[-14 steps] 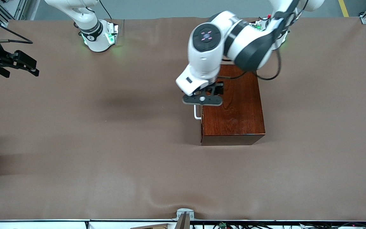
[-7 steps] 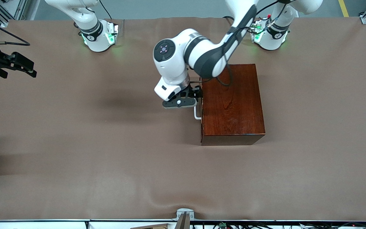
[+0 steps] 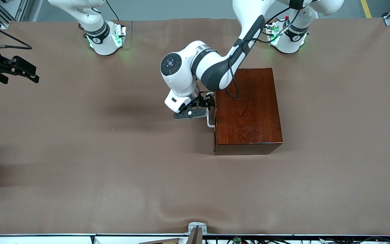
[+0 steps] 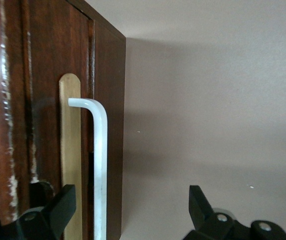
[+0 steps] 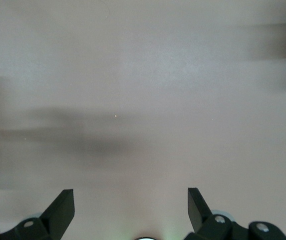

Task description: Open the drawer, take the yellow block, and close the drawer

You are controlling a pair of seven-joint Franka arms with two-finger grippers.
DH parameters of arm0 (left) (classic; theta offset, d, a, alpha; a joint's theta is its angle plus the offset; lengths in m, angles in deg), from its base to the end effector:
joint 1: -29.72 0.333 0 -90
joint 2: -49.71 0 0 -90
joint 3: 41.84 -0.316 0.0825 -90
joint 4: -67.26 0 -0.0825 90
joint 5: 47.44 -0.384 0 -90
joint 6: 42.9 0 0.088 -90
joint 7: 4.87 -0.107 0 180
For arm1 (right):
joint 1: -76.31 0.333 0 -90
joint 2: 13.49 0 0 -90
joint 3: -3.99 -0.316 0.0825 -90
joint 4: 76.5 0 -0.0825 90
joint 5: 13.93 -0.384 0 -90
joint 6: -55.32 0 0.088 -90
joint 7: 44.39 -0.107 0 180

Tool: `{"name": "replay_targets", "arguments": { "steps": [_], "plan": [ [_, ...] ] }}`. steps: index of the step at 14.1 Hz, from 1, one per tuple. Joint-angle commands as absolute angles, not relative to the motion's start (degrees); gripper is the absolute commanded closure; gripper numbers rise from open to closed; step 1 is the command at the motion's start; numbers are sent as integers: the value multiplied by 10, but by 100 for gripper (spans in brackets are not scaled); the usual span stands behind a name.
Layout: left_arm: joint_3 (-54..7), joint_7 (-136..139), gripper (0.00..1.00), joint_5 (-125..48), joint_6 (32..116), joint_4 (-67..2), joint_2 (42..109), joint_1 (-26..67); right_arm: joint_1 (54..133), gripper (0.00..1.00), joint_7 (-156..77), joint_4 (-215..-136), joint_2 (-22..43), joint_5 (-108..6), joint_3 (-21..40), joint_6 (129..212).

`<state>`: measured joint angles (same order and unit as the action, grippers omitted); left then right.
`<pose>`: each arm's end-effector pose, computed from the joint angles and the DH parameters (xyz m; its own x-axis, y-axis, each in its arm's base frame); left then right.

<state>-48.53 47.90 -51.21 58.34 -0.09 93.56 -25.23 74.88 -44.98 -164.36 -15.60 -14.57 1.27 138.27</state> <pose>0.4760 -0.5595 0.3244 0.9994 0.0338 0.0097 0.0351 -0.9745 -0.2215 0.5301 0.0138 0.6514 0.9987 0.0134 -0.0490 0.0130 -0.9999 -0.0089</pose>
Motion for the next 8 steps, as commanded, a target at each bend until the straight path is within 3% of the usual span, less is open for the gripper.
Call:
{"name": "replay_targets", "arguments": {
  "steps": [1,8],
  "plan": [
    [-495,489,0,-526,575,16,953,-265,734,0,-450,-1634,-151,-141,5,1380],
    [-493,480,0,-538,575,15,966,-269,731,0,-450,-1635,-151,-141,5,1379]
  ]
}}
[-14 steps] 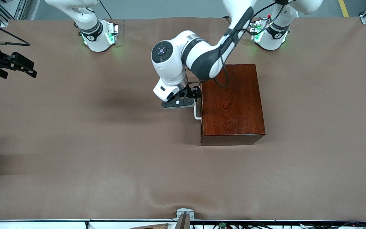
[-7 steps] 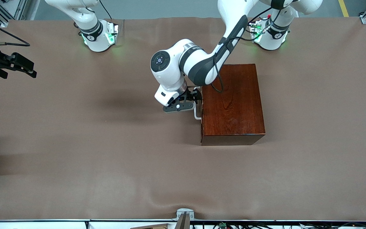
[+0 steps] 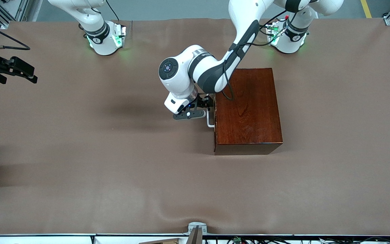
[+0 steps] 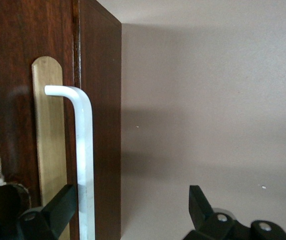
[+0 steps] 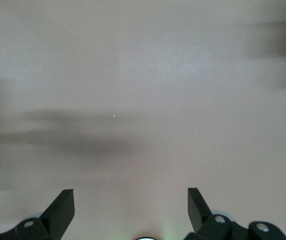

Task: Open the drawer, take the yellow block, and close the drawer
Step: 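Pull the handle with the left gripper to slide the drawer open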

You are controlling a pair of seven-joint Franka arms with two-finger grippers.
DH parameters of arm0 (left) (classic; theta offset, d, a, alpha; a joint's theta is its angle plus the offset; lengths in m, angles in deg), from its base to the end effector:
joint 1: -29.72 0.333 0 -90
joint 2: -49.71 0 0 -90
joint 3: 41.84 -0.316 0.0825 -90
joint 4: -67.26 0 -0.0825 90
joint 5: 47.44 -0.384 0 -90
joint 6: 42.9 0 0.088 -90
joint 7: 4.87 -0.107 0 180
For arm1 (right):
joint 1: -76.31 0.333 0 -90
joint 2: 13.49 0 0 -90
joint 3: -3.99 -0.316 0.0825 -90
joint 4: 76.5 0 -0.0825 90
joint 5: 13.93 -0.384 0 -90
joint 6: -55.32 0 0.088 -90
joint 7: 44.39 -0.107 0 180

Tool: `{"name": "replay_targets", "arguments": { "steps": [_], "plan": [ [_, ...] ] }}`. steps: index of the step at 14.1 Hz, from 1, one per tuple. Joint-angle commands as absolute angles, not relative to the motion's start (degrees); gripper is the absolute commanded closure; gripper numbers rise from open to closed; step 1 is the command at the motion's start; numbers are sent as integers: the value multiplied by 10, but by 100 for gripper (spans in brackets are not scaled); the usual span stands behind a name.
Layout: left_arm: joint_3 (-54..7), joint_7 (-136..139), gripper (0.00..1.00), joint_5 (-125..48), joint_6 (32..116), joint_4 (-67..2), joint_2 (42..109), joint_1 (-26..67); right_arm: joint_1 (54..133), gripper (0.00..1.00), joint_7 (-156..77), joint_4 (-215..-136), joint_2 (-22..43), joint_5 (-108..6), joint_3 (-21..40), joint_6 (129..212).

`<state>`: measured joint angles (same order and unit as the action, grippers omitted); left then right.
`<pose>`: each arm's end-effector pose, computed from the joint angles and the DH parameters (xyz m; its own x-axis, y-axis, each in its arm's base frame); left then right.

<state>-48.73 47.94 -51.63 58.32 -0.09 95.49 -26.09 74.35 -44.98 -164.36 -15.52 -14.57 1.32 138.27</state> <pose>0.4691 -0.5644 0.3000 0.9998 0.0191 -0.0015 0.0181 -0.9669 -0.2547 0.5307 0.0084 0.6506 0.9987 0.0033 -0.0504 0.0029 -1.0000 -0.0090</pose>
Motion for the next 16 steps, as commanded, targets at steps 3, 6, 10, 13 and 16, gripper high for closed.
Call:
{"name": "replay_targets", "arguments": {
  "steps": [3,6,10,13,16],
  "plan": [
    [-491,466,0,-544,575,14,969,-272,731,0,-450,-1635,-150,-141,5,1379],
    [-490,466,0,-543,585,16,974,-273,731,0,-450,-1635,-150,-141,5,1380],
    [-489,480,0,-539,615,18,977,-276,732,0,-450,-1634,-150,-141,5,1380],
    [-487,505,0,-535,636,19,978,-280,731,0,-450,-1634,-150,-141,5,1380],
    [-485,532,0,-535,654,20,985,-288,732,0,-450,-1634,-150,-141,5,1380]
  ]
}}
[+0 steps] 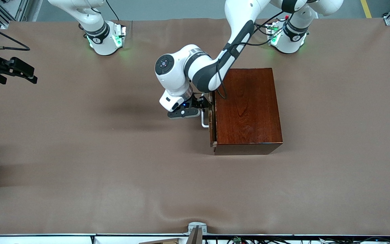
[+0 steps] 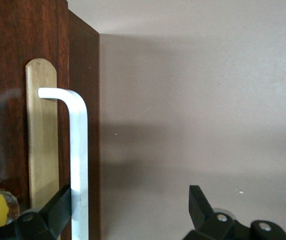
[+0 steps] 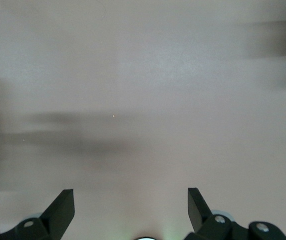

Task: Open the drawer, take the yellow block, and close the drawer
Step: 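Pull the handle with the left gripper to slide the drawer open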

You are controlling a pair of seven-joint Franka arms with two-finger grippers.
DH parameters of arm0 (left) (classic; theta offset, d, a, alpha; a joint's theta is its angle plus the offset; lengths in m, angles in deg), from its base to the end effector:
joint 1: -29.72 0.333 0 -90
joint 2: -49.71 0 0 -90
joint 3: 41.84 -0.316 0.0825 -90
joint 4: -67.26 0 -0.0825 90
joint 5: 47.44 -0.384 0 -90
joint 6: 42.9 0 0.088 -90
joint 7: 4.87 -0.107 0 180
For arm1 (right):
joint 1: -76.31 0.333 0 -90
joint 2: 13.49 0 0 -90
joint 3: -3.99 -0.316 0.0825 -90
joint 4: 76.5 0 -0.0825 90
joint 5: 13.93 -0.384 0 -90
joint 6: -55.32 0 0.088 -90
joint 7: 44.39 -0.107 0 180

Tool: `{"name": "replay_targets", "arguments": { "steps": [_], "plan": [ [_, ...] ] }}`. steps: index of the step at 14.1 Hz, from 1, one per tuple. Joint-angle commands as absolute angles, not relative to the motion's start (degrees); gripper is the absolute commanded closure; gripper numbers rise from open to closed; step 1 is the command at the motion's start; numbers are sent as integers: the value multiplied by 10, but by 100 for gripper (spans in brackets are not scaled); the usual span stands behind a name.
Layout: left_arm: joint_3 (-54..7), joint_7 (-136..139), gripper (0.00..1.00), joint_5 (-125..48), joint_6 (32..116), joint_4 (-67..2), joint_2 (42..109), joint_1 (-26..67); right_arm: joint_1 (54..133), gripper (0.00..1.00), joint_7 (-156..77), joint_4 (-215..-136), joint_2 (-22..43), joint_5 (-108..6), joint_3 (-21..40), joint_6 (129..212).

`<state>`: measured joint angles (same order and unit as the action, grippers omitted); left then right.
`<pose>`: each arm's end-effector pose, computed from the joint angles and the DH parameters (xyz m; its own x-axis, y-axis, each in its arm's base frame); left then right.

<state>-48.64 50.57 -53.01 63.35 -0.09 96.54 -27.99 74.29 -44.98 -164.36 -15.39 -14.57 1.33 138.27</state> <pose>0.4560 -0.5876 0.2926 0.9978 0.0070 0.0655 0.0208 -0.9770 -0.2121 0.5314 0.0077 0.6494 0.9986 0.0021 -0.0526 0.0016 -1.0000 -0.0091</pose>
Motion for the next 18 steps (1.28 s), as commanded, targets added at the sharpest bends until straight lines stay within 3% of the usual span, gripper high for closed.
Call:
{"name": "replay_targets", "arguments": {
  "steps": [1,18],
  "plan": [
    [-483,536,0,-535,660,20,987,-291,731,0,-450,-1635,-150,-141,5,1380],
    [-478,632,0,-497,771,21,998,-293,725,0,-447,-1634,-144,-139,6,1378]
  ]
}}
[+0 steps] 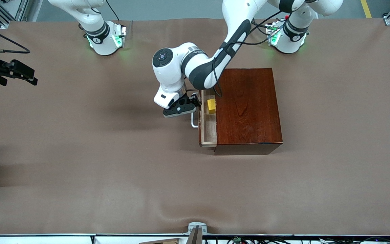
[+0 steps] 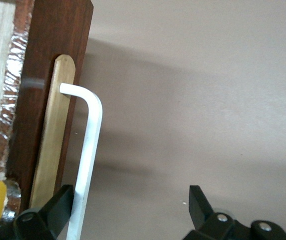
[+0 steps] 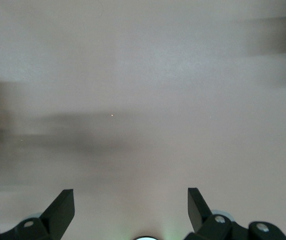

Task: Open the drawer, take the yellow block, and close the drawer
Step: 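Pull the handle with the left gripper to slide the drawer open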

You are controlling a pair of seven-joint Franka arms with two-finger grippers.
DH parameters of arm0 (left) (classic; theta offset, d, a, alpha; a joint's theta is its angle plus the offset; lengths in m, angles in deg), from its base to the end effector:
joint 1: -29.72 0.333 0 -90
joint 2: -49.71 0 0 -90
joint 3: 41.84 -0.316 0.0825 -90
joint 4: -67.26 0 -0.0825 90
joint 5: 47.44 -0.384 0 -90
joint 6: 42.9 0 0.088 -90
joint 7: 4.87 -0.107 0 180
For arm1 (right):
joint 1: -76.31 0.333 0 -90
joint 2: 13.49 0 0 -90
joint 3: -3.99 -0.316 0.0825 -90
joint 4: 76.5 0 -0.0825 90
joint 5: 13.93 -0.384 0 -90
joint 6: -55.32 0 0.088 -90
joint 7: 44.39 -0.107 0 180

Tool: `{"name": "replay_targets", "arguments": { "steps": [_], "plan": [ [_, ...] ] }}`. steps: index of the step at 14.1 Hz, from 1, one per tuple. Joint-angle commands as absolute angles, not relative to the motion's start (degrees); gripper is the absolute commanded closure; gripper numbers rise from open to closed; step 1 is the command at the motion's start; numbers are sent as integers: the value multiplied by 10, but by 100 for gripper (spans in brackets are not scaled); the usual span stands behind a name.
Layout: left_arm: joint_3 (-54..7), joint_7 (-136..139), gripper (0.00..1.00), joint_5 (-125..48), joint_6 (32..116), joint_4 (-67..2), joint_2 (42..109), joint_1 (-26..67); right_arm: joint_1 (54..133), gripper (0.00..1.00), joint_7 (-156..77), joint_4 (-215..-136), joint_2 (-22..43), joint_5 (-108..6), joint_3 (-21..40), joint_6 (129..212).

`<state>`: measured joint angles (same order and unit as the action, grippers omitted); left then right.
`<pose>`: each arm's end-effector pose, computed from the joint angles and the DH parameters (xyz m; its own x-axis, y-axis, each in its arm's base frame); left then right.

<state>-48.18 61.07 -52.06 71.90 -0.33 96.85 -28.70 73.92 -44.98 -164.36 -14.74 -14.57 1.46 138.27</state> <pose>0.4515 -0.6106 0.2979 0.9761 0.1659 0.1405 0.1759 -0.9824 -0.0624 0.5350 0.0029 0.6434 0.9979 -0.0066 -0.0640 -0.0072 -0.9999 -0.0095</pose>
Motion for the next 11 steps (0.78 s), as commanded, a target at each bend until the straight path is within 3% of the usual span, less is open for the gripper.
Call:
{"name": "replay_targets", "arguments": {
  "steps": [1,11],
  "plan": [
    [-478,636,0,-497,777,21,999,-293,725,0,-448,-1634,-144,-139,6,1378],
    [-478,654,0,-483,809,44,1009,-293,725,0,-449,-1634,-144,-138,6,1378]
  ]
}}
